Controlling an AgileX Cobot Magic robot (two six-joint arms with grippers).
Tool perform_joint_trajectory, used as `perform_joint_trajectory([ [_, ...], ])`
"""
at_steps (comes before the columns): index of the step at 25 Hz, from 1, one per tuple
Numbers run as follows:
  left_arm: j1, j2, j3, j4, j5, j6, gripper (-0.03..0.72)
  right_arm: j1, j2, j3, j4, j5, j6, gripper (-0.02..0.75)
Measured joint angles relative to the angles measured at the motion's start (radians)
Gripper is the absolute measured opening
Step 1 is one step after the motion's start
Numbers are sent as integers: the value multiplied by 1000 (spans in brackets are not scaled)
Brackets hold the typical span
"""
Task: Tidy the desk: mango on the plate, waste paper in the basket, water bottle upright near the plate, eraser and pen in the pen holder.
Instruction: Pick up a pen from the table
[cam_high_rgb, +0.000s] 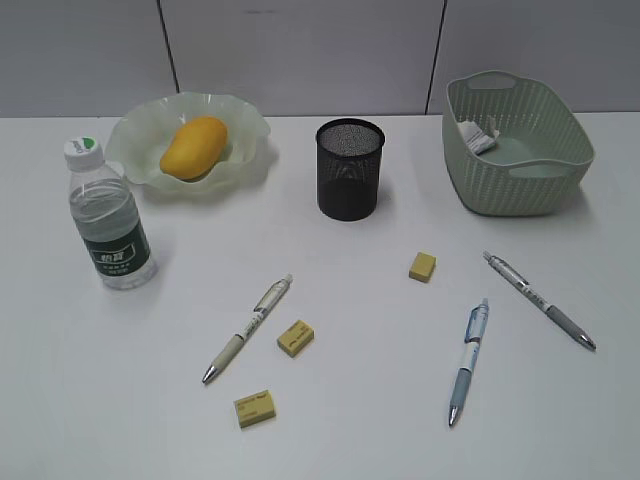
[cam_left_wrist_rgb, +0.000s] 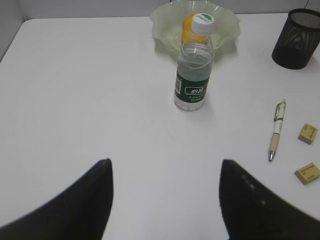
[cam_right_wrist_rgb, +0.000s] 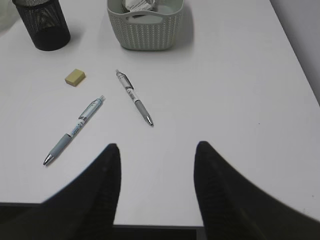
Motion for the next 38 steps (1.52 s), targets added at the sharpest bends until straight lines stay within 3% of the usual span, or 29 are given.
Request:
perform_joint_trajectory([
  [11, 0, 0, 0, -1, -1, 0, 451, 0, 51, -26, -15, -1, -13, 386],
  [18, 0, 0, 0, -2, -2, 0, 445, 0, 435, -94, -24, 1, -17, 386],
  [29, 0, 0, 0, -5, -2, 0, 407, 0, 1058, -358, -18, -54, -18, 389],
  [34, 0, 0, 0, -5, -2, 0, 396, 3, 1292, -466, -18, -61, -26, 468],
  [38, 0, 0, 0, -5, -2, 0, 377, 57, 1462, -516, -15, -85, -63, 490],
])
